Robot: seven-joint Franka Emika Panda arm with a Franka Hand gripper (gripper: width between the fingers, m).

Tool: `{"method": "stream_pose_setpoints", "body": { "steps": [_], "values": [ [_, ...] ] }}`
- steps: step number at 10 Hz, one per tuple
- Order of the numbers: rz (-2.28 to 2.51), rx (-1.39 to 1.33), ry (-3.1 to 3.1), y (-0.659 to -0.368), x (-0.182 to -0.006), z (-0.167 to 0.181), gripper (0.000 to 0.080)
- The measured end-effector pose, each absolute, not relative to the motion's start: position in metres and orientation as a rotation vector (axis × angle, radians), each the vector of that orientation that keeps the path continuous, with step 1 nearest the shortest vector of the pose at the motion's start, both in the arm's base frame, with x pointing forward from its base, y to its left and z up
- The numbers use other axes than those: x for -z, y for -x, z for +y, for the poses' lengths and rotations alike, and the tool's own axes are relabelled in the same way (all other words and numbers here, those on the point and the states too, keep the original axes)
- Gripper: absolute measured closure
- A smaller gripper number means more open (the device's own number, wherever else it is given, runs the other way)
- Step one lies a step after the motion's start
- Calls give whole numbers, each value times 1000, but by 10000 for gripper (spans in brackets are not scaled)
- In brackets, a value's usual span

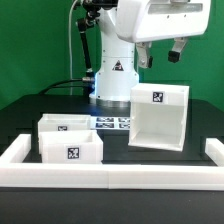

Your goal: Assemble drawer

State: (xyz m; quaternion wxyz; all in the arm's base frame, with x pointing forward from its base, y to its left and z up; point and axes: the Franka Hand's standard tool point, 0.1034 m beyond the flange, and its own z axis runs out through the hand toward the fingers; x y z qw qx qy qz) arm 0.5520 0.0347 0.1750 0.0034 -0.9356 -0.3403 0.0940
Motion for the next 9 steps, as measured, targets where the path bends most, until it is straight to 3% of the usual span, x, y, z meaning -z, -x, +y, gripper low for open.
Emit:
{"method": "stream_pose_setpoints", "body": {
  "steps": [2, 6, 9],
  "values": [
    [-769, -289, 3043, -550, -174, 35, 150],
    [53, -181, 3175, -501, -157, 45, 150],
    [363, -173, 3162, -505, -159, 46, 150]
  ]
}}
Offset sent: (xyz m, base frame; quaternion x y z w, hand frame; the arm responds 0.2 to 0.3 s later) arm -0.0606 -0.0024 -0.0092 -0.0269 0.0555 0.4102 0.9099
